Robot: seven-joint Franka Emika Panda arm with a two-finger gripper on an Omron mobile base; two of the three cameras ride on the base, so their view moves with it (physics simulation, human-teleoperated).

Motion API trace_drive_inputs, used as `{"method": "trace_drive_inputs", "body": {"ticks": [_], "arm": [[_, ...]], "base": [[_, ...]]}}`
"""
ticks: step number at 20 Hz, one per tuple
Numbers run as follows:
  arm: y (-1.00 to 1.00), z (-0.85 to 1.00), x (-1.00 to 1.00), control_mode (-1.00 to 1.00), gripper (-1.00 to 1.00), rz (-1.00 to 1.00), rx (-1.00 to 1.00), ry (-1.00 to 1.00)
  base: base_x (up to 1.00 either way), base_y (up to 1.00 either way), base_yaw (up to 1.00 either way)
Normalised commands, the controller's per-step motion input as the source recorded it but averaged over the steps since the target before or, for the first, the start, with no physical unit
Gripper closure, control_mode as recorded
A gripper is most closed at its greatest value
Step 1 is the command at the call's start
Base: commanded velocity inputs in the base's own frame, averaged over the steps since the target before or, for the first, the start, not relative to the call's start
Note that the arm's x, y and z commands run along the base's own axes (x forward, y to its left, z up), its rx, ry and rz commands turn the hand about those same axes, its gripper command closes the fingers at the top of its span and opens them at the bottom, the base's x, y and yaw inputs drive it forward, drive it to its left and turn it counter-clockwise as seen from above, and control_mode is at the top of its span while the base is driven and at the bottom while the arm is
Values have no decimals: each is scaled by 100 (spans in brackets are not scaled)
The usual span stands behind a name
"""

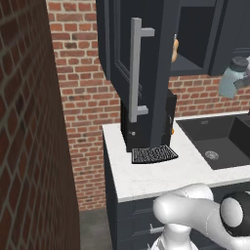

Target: Put the shaker and condiment bottle from the counter next to their counterparts in the cabinet.

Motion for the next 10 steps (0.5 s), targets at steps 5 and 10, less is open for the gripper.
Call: {"method": "trace_drive_inputs", "body": {"ticks": [5,10], "arm": [[67,-1,7,-100,100,-9,4,-36],[31,-16,42,-100,100,-18,16,-22]], "base": [[0,0,0],[0,0,0]]}}
